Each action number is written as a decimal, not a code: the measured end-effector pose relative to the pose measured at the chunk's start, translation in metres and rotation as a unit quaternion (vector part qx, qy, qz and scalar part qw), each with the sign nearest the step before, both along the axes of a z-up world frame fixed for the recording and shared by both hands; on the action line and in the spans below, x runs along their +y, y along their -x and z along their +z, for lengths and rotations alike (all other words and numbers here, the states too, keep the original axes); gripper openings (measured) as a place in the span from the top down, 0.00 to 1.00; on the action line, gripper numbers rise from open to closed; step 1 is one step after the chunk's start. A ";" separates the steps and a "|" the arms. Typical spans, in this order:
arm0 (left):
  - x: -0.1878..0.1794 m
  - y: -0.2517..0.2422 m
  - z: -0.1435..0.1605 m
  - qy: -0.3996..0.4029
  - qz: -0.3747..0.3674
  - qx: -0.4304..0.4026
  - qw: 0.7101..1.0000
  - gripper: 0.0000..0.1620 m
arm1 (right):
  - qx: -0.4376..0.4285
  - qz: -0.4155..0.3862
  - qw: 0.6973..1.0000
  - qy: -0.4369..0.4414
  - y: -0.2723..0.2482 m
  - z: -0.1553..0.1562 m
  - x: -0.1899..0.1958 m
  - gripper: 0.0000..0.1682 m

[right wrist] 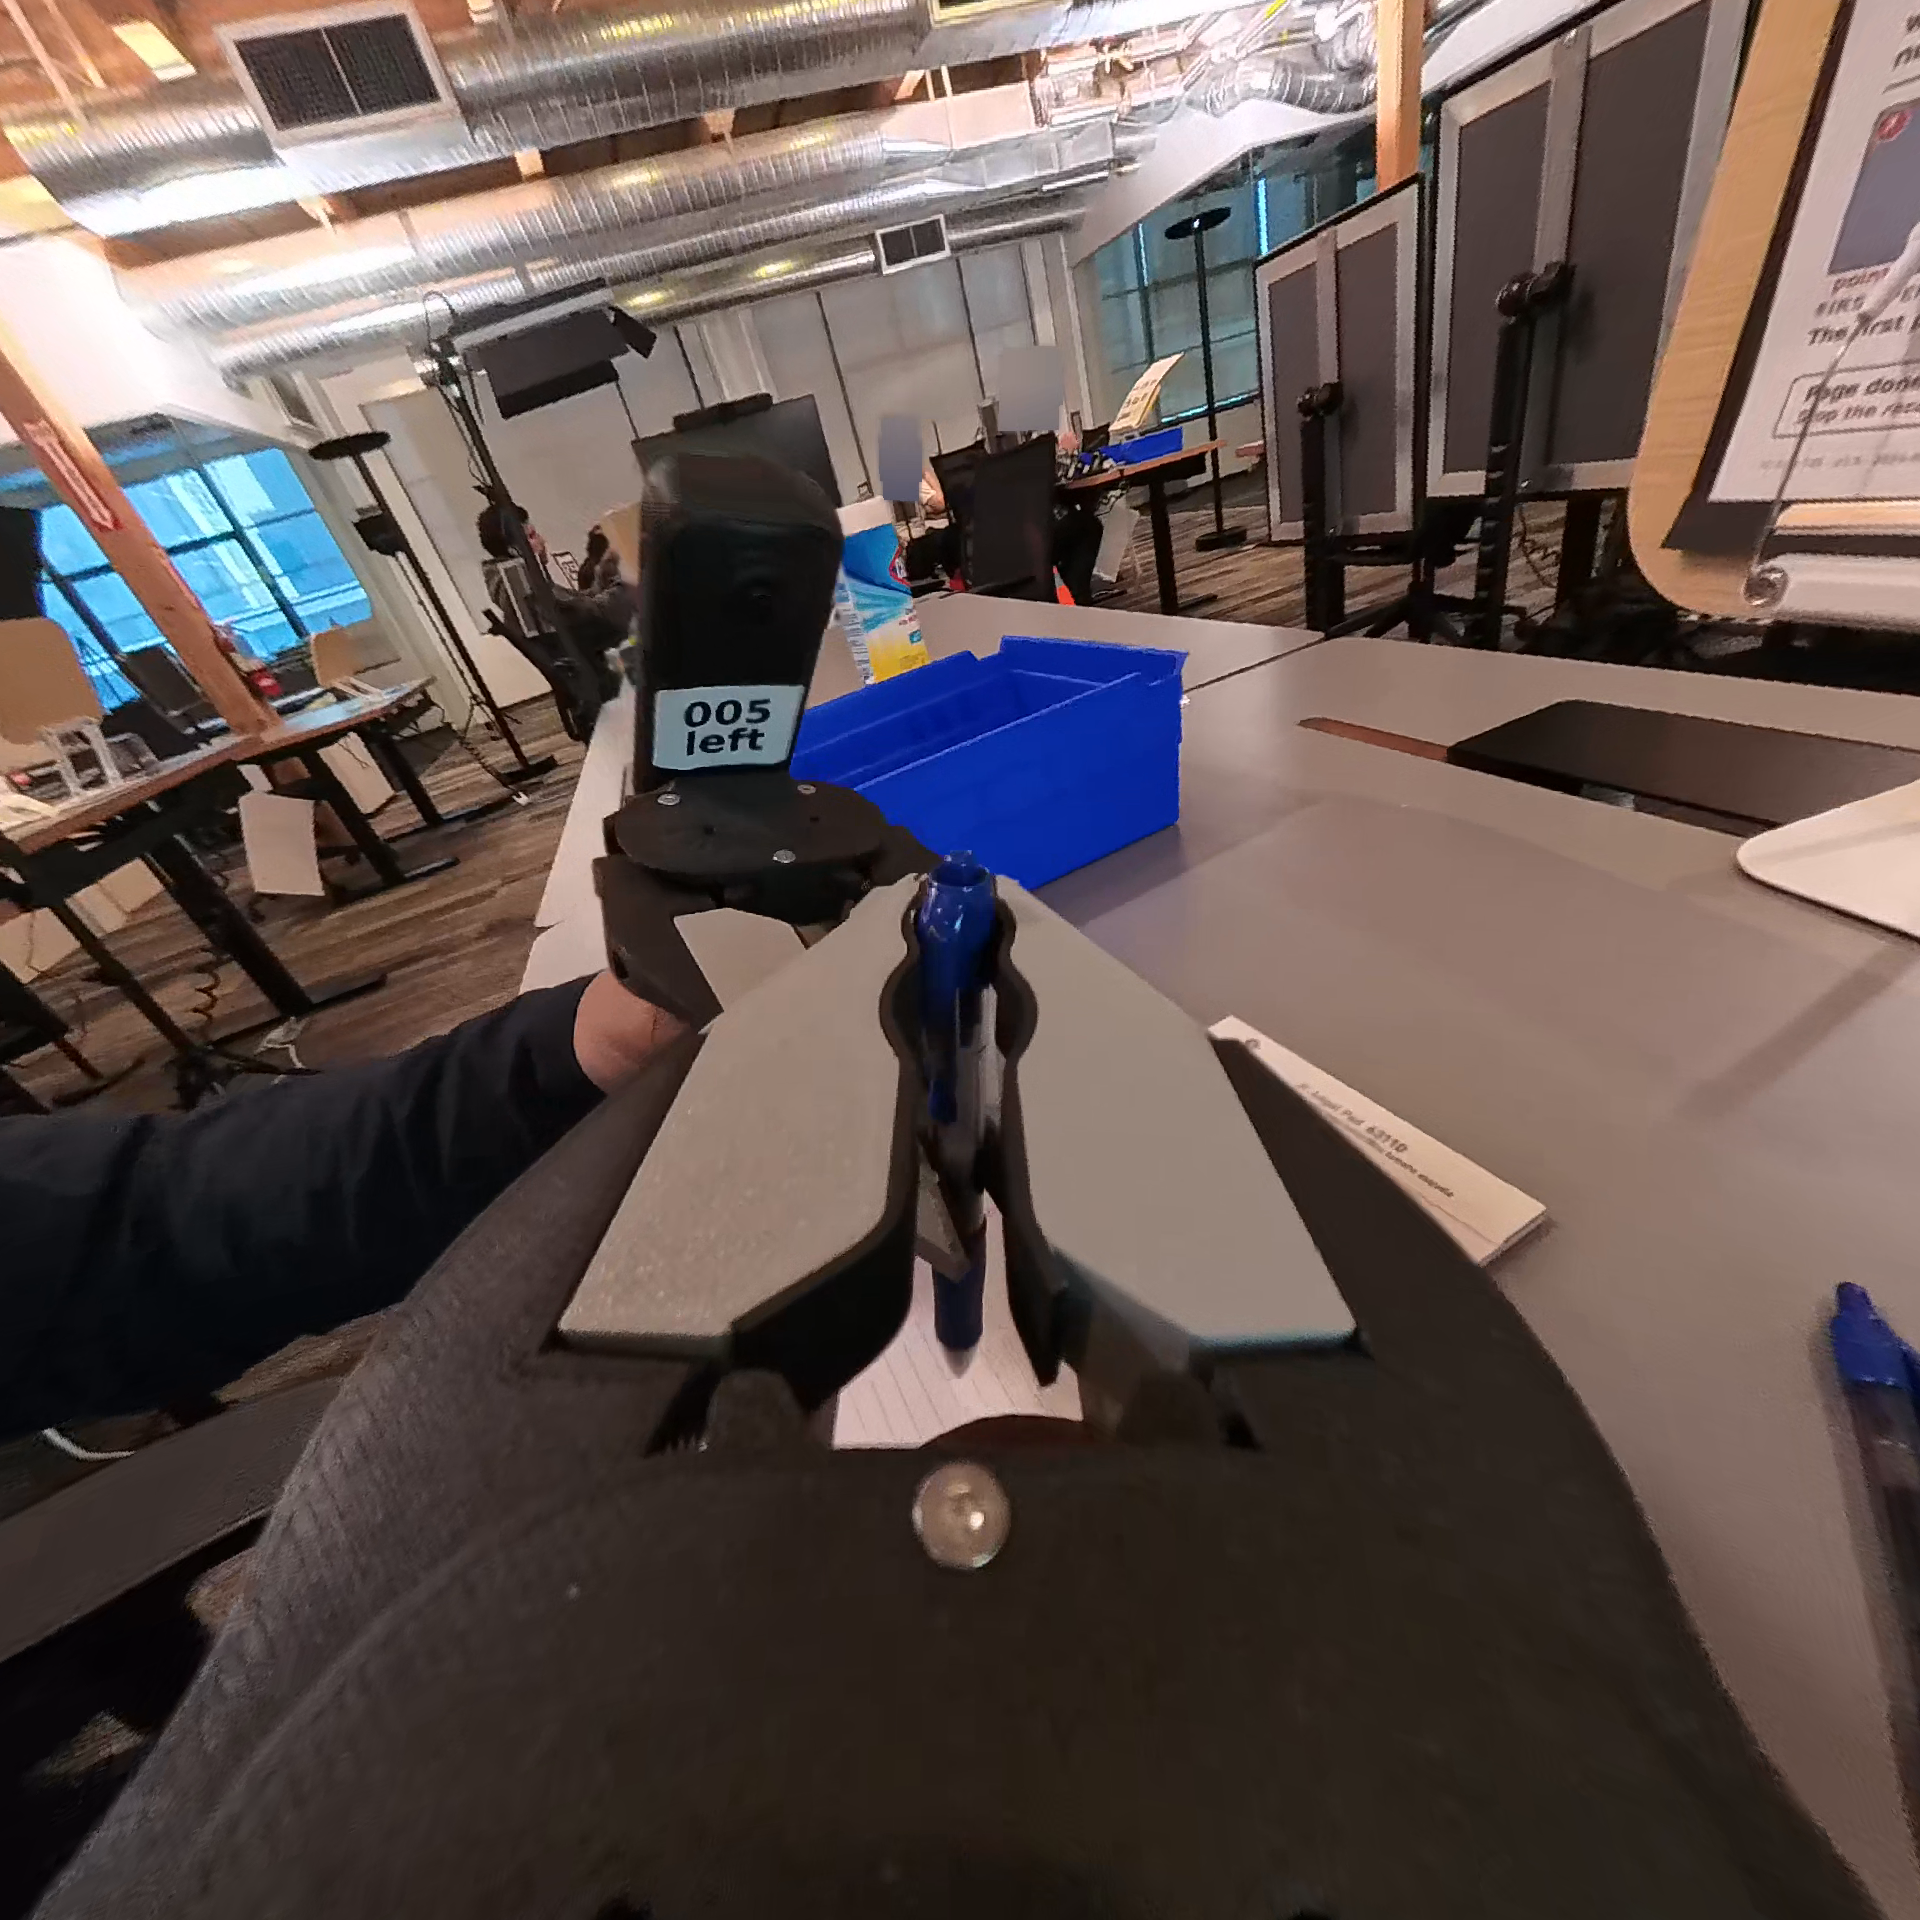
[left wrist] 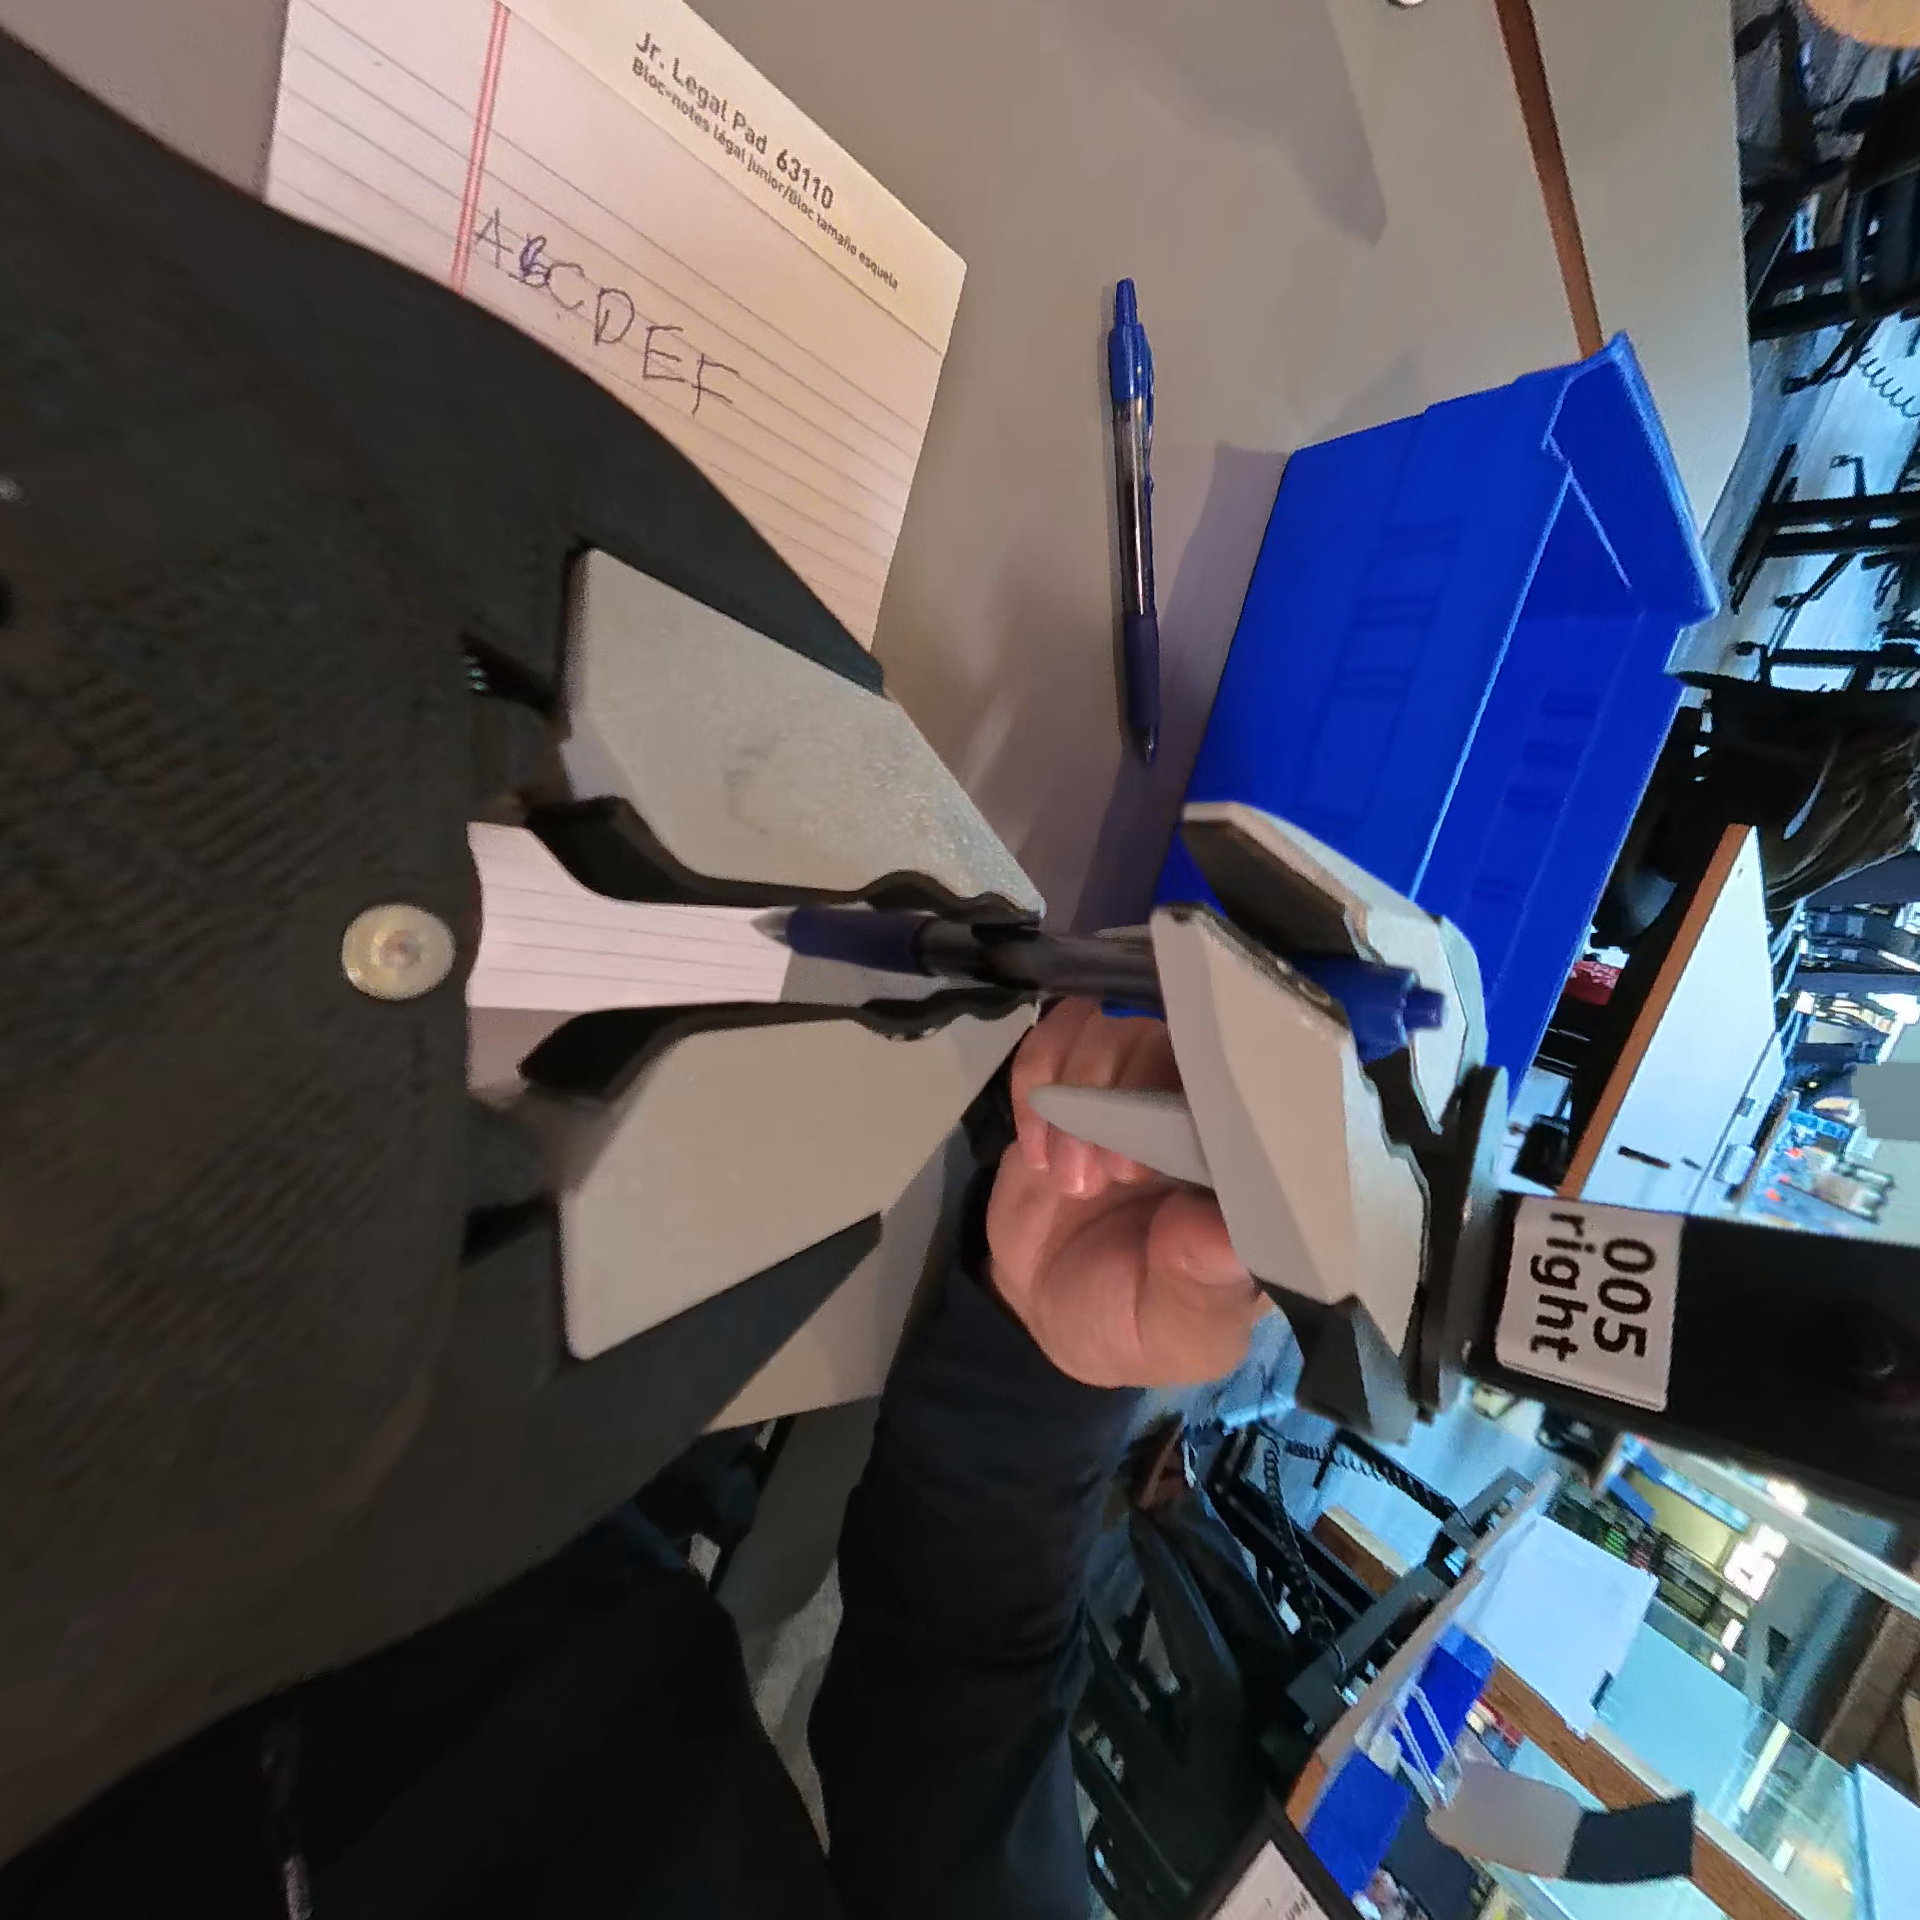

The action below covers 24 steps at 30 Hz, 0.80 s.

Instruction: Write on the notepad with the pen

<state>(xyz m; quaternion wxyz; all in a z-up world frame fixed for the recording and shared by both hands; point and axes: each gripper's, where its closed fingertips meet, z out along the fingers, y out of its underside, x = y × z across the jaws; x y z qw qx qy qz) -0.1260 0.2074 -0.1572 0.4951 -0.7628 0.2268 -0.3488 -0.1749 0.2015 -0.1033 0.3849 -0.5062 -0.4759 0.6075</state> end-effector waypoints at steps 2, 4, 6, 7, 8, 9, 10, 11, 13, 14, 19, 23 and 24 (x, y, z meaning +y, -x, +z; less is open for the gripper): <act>0.000 0.003 0.002 0.004 0.000 -0.014 1.000 0.94 | 0.011 -0.011 1.000 -0.005 -0.001 0.004 0.002 0.98; 0.001 0.009 0.006 -0.004 0.009 -0.015 1.000 0.92 | 0.032 -0.032 0.999 -0.008 -0.006 0.012 0.009 0.98; 0.002 0.020 0.013 -0.020 0.027 -0.013 0.999 0.92 | 0.062 -0.059 0.996 -0.008 -0.015 0.024 0.019 0.98; 0.003 0.027 0.019 -0.030 0.040 -0.016 0.999 0.92 | 0.075 -0.069 0.995 -0.007 -0.020 0.030 0.024 0.98; 0.003 0.034 0.024 -0.039 0.054 -0.021 0.998 0.91 | 0.086 -0.078 0.993 -0.006 -0.025 0.034 0.028 0.98; 0.004 0.041 0.028 -0.046 0.068 -0.024 0.996 0.90 | 0.094 -0.086 0.992 -0.006 -0.029 0.038 0.031 0.98; 0.004 0.046 0.031 -0.050 0.075 -0.030 0.995 0.90 | 0.100 -0.090 0.991 -0.006 -0.031 0.040 0.033 0.98; 0.004 0.050 0.035 -0.054 0.080 -0.040 0.995 0.90 | 0.102 -0.090 0.991 -0.005 -0.032 0.041 0.033 0.98; 0.004 0.055 0.040 -0.055 0.082 -0.065 0.993 0.90 | 0.103 -0.086 0.991 -0.003 -0.032 0.041 0.032 0.98; 0.003 0.054 0.041 -0.051 0.077 -0.075 0.993 0.90 | 0.102 -0.080 0.992 -0.004 -0.031 0.041 0.030 0.98; 0.003 0.039 0.026 -0.028 0.047 -0.050 0.997 0.90 | 0.092 -0.069 0.993 -0.019 -0.026 0.038 0.021 0.98; 0.001 0.027 0.015 -0.018 0.030 -0.019 0.999 0.88 | 0.090 -0.068 0.994 -0.012 -0.025 0.037 0.022 0.98; 0.001 0.025 0.013 -0.017 0.026 -0.016 0.999 0.88 | 0.091 -0.068 0.994 -0.009 -0.025 0.036 0.023 0.98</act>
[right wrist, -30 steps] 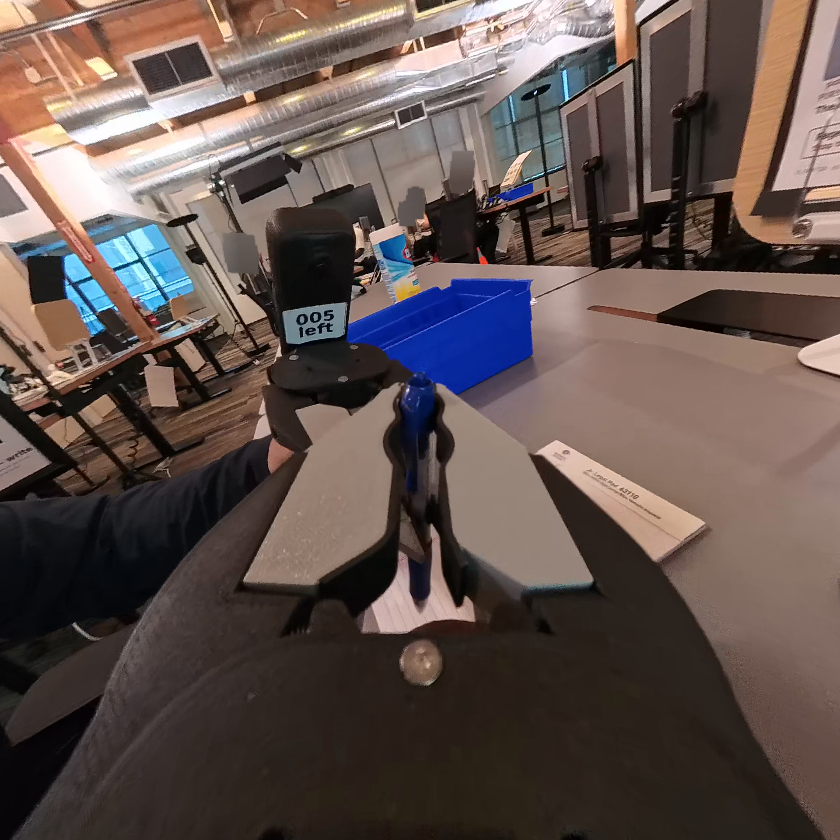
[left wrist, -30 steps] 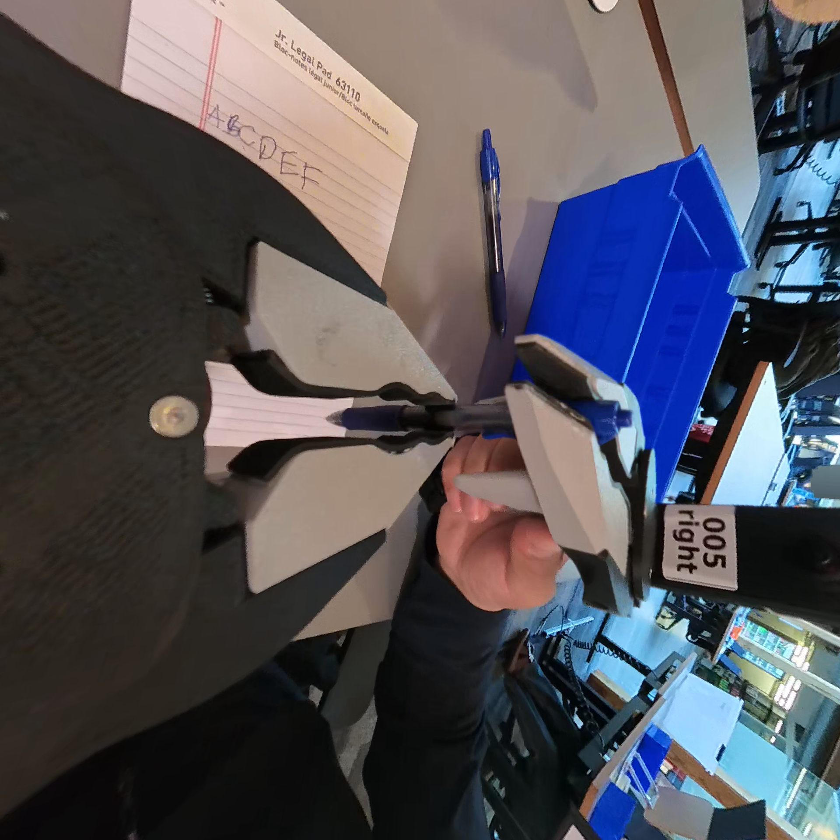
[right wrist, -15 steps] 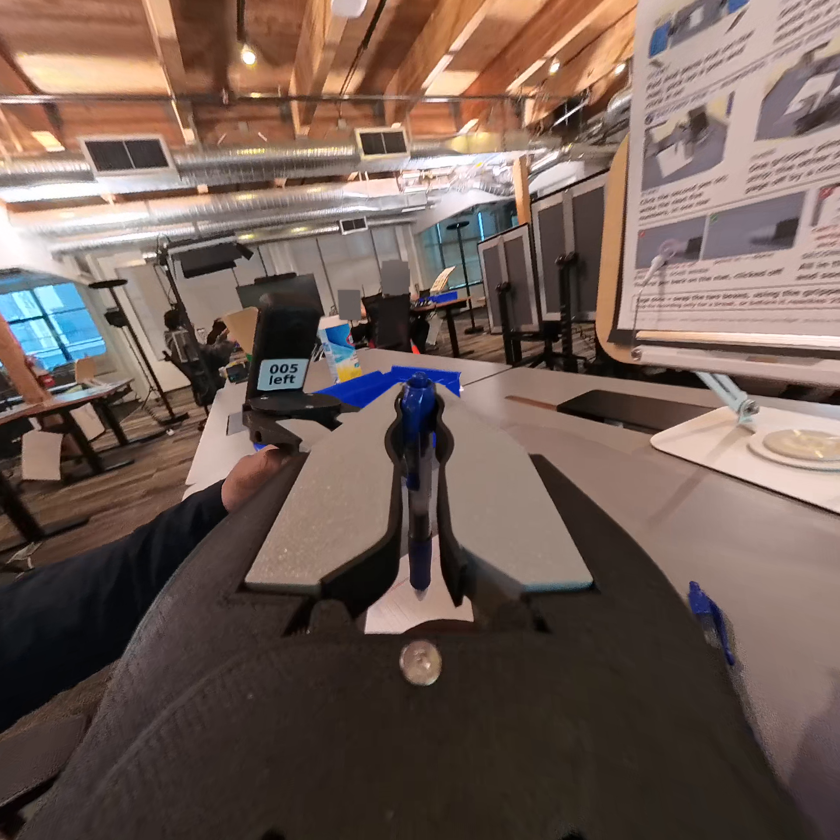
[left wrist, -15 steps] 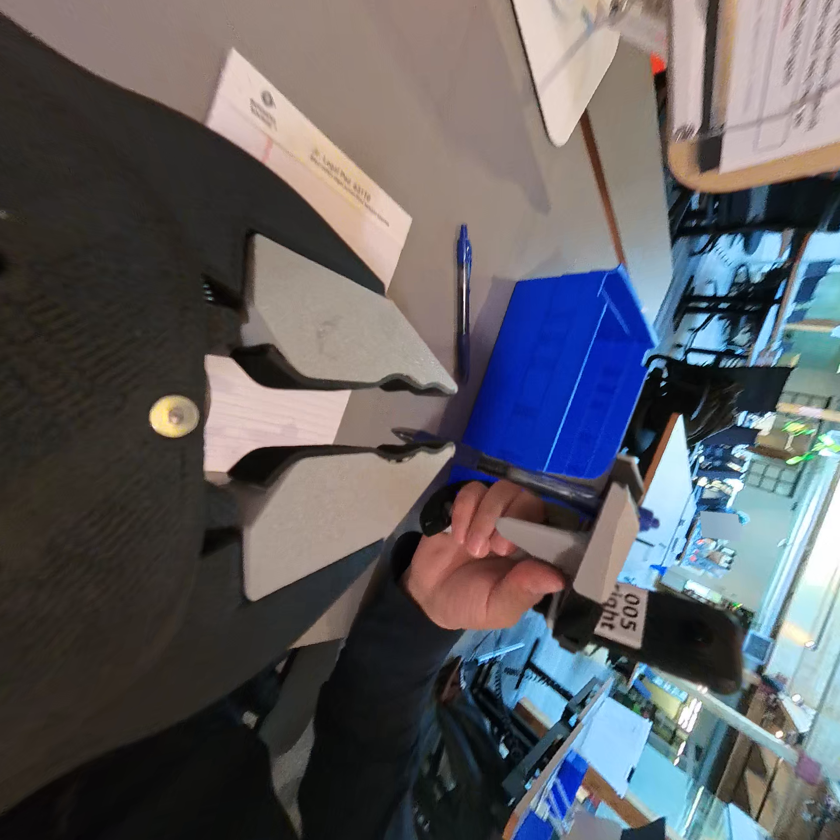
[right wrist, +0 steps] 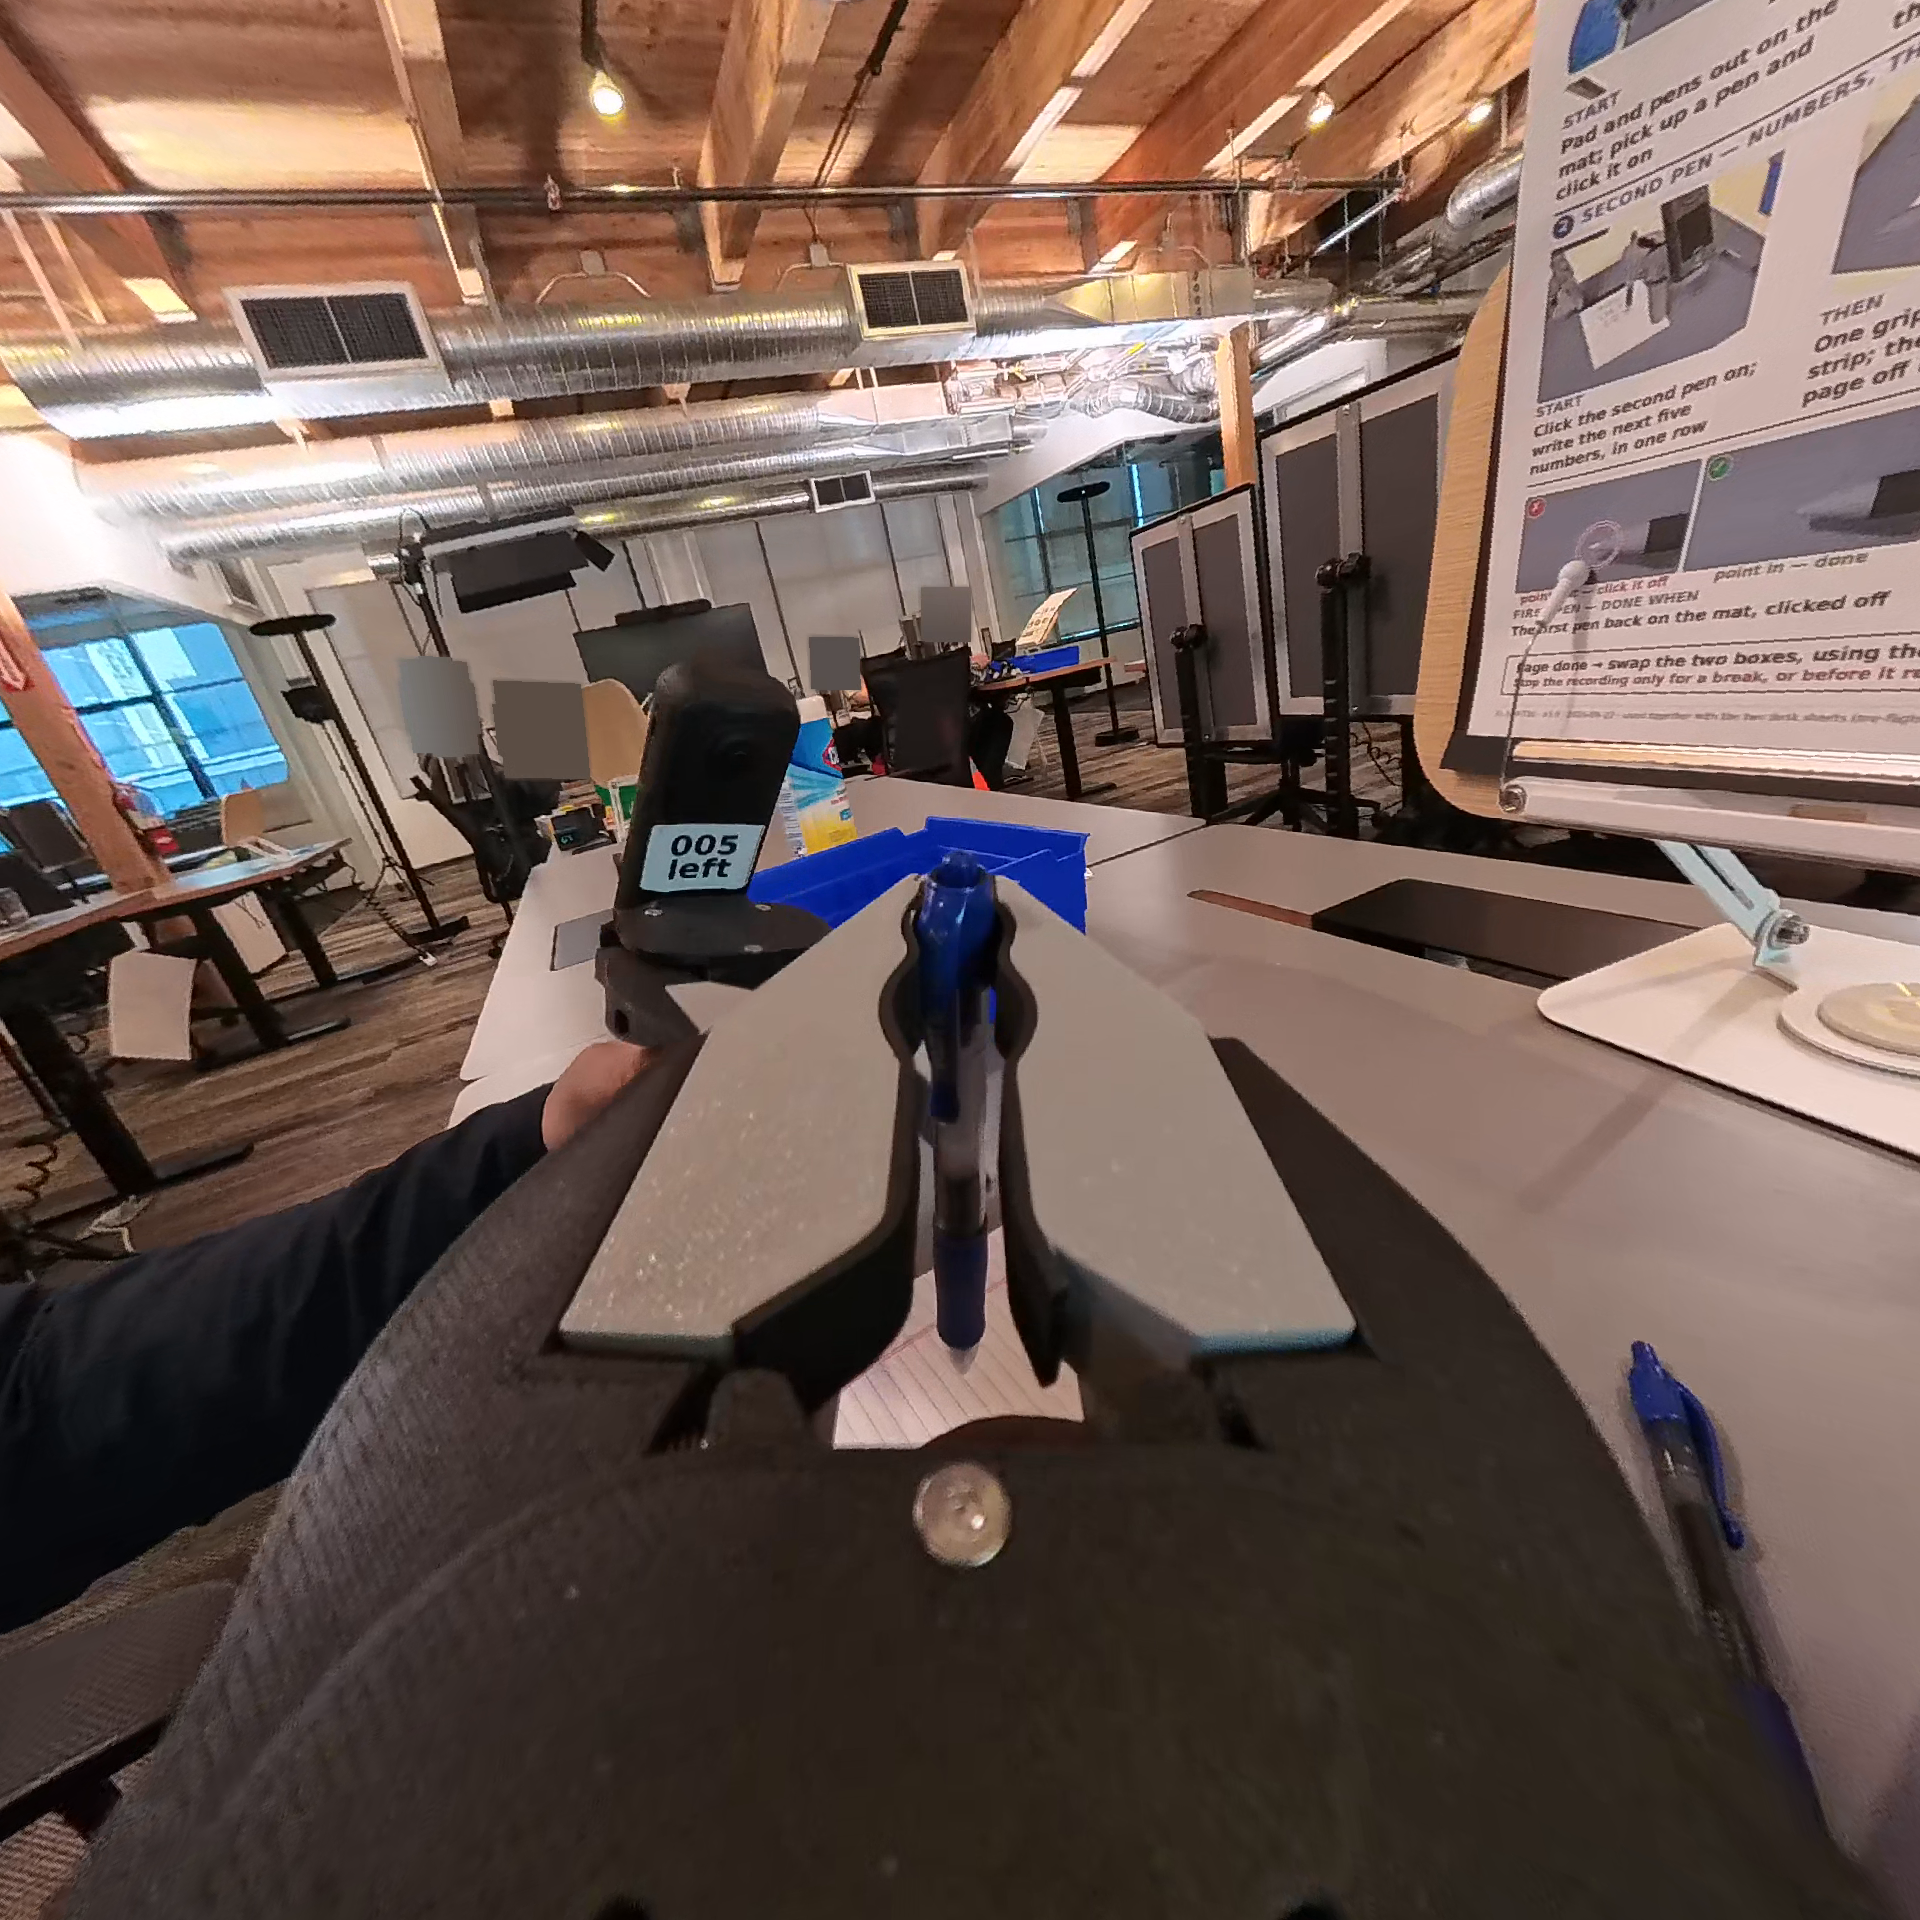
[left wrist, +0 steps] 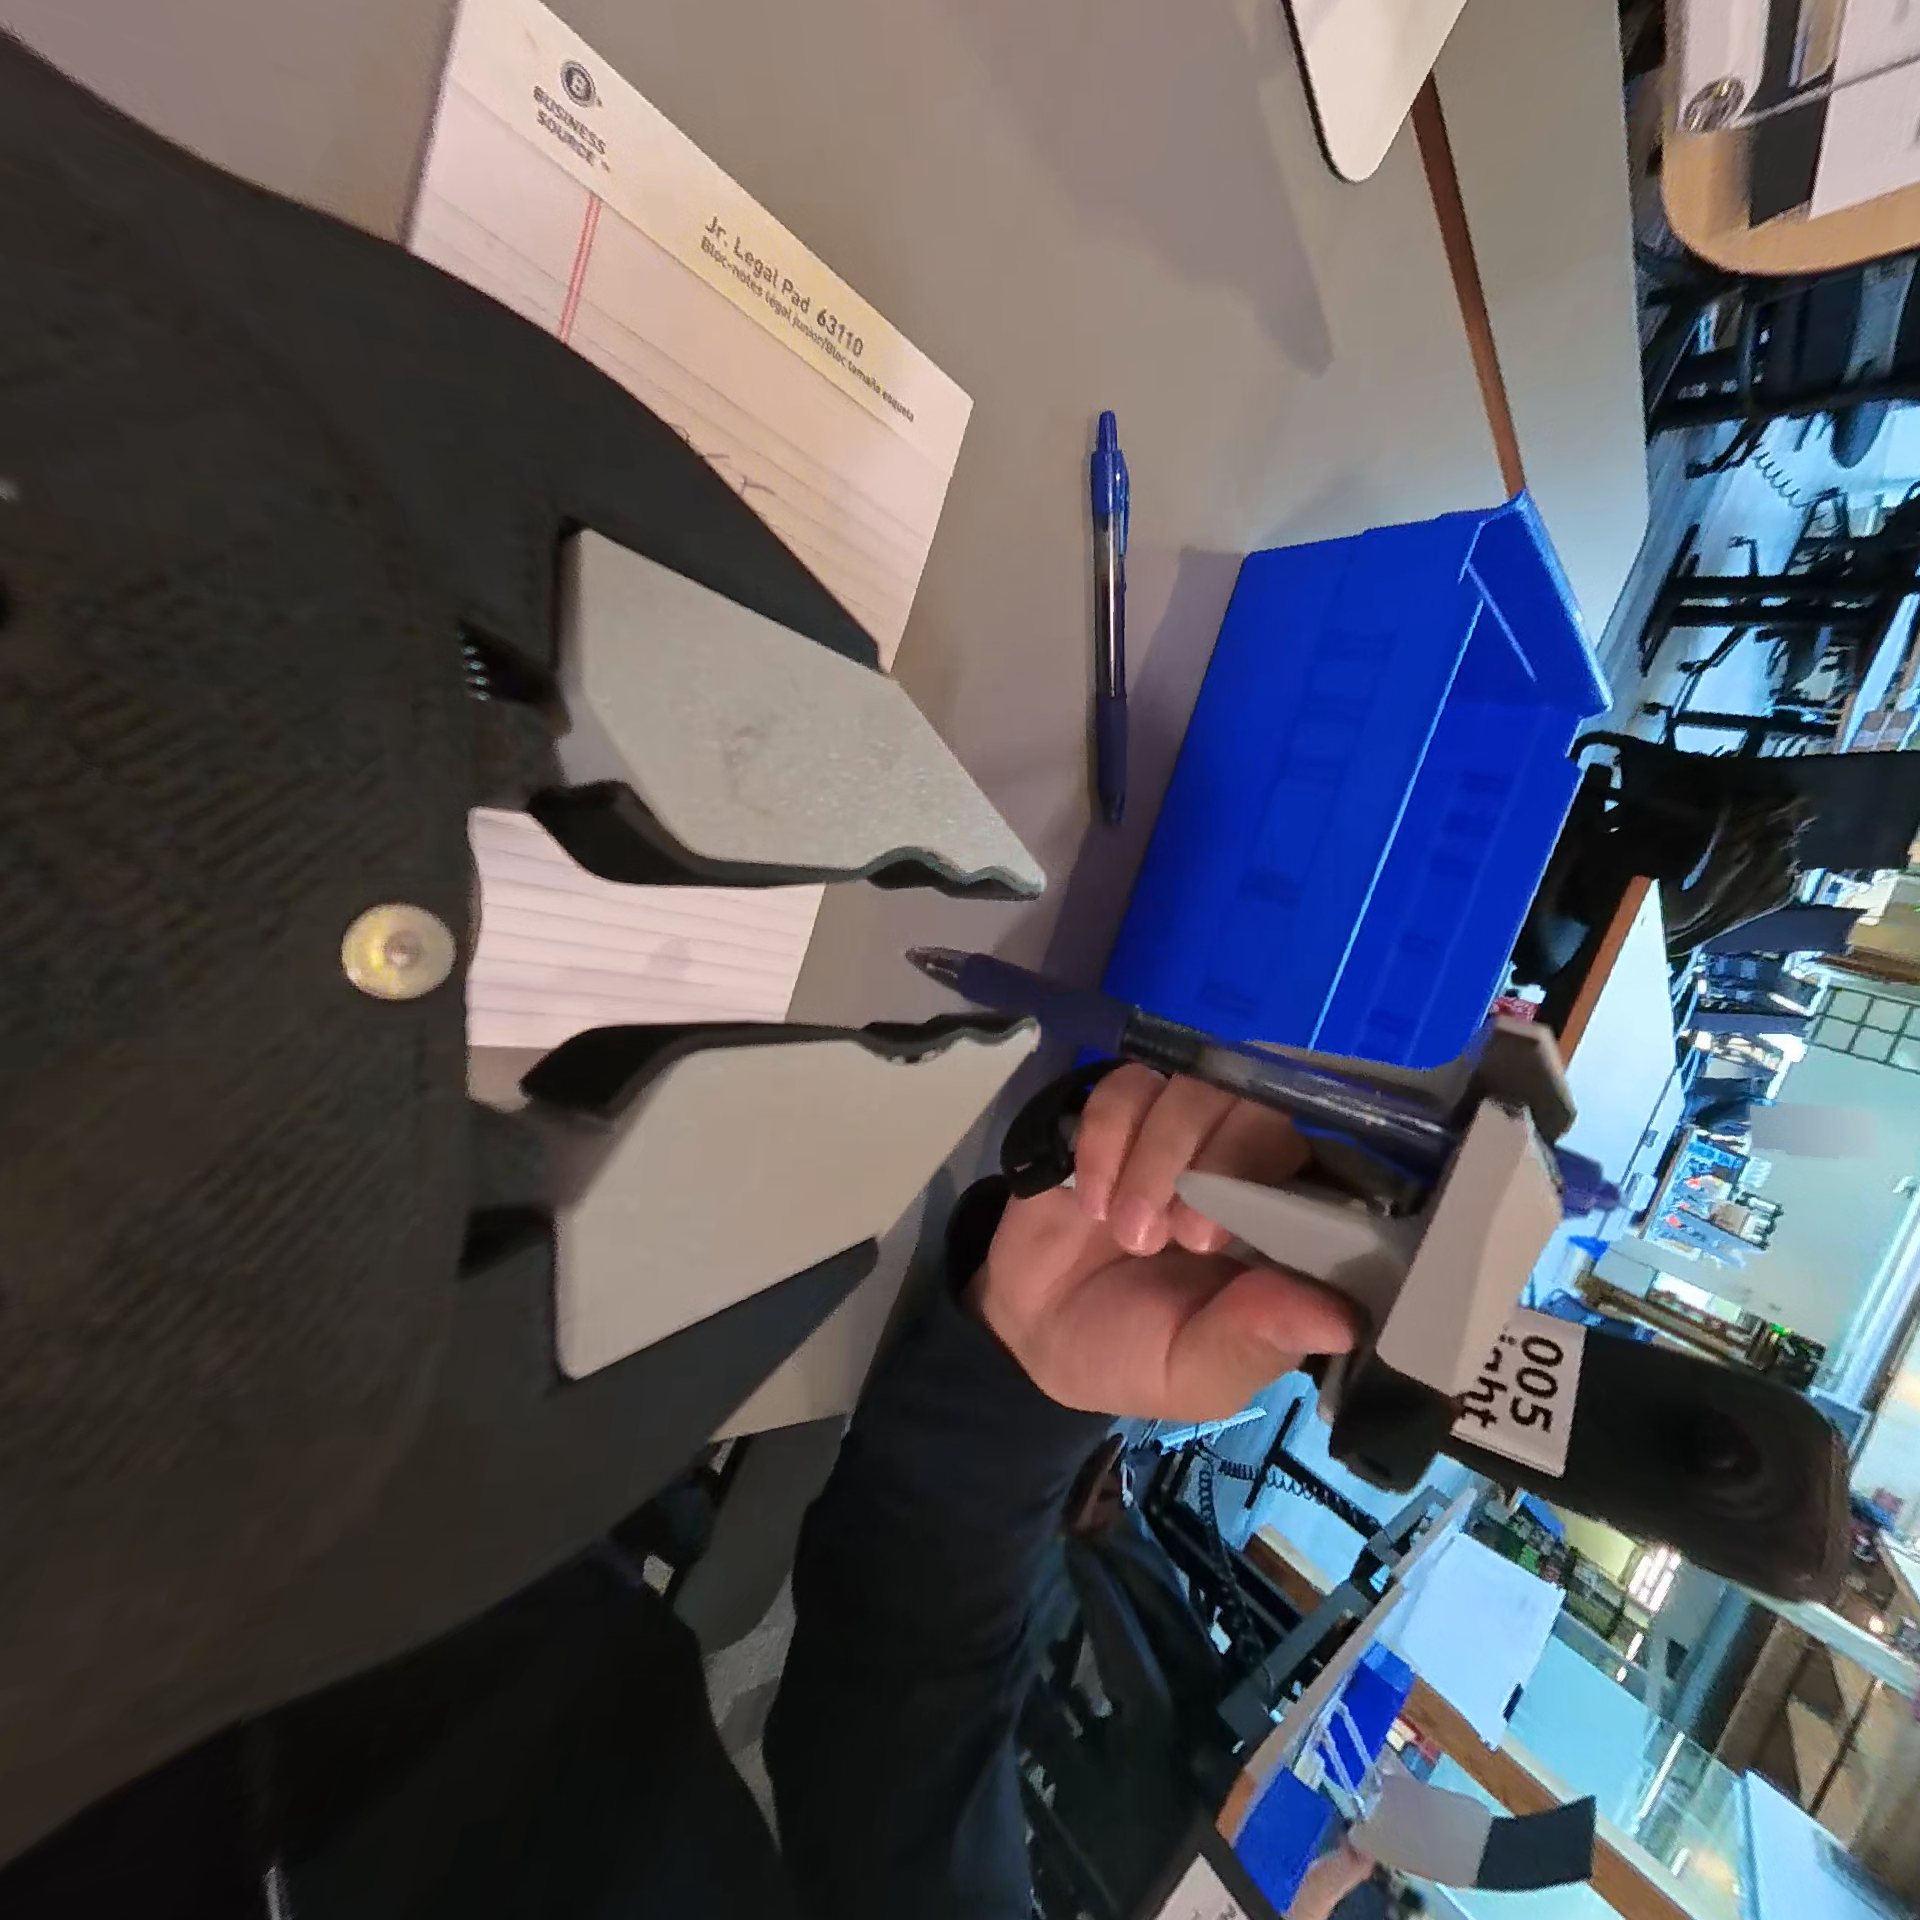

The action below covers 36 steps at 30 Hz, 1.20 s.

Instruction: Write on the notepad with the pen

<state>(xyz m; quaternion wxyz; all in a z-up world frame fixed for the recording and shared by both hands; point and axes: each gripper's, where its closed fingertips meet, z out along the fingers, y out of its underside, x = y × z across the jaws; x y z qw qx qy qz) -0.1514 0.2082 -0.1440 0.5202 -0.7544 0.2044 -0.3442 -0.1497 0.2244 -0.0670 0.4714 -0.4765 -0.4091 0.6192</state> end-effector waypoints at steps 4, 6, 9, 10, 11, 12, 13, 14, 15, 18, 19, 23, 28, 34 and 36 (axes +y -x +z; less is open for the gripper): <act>-0.002 -0.005 -0.002 0.009 -0.013 -0.004 1.000 0.87 | -0.002 0.004 1.000 0.004 0.001 -0.001 0.000 0.98; -0.002 -0.008 -0.005 0.014 -0.019 -0.005 1.000 0.86 | -0.004 0.010 1.000 0.003 0.002 -0.002 -0.003 0.98; -0.003 -0.012 -0.010 0.022 -0.026 0.005 0.999 0.85 | -0.006 0.019 1.000 -0.001 0.005 -0.004 -0.008 0.98; -0.004 -0.014 -0.011 0.023 -0.029 0.008 0.999 0.85 | -0.008 0.020 1.000 -0.003 0.006 -0.004 -0.009 0.98; -0.004 -0.016 -0.012 0.023 -0.032 0.012 0.999 0.85 | -0.009 0.022 1.000 -0.005 0.006 -0.004 -0.010 0.98; -0.005 -0.018 -0.013 0.024 -0.036 0.015 0.999 0.85 | -0.009 0.024 1.000 -0.007 0.007 -0.005 -0.012 0.98; -0.005 -0.019 -0.014 0.024 -0.039 0.018 0.999 0.85 | -0.009 0.026 1.000 -0.007 0.007 -0.005 -0.012 0.98; -0.006 -0.021 -0.015 0.024 -0.043 0.020 0.999 0.85 | -0.010 0.026 1.000 -0.008 0.007 -0.005 -0.013 0.98; -0.007 -0.023 -0.016 0.025 -0.047 0.022 0.998 0.85 | -0.011 0.027 1.000 -0.008 0.008 -0.005 -0.013 0.98; -0.008 -0.026 -0.020 0.026 -0.051 0.032 0.998 0.86 | -0.011 0.031 0.999 -0.008 0.008 -0.006 -0.014 0.98; -0.008 -0.027 -0.020 0.025 -0.052 0.036 0.998 0.87 | -0.011 0.032 0.999 -0.008 0.008 -0.006 -0.015 0.98; -0.008 -0.027 -0.021 0.021 -0.049 0.045 0.998 0.91 | -0.011 0.037 0.999 -0.009 0.009 -0.006 -0.017 0.98; -0.008 -0.025 -0.022 0.011 -0.044 0.067 0.997 0.94 | -0.011 0.040 0.999 -0.008 0.009 -0.006 -0.018 0.98; -0.007 -0.025 -0.021 0.004 -0.039 0.075 0.996 0.94 | -0.006 0.041 0.999 0.001 0.008 -0.005 -0.016 0.98; -0.007 -0.025 -0.020 0.001 -0.038 0.074 0.997 0.94 | -0.004 0.039 0.999 0.001 0.007 -0.004 -0.015 0.98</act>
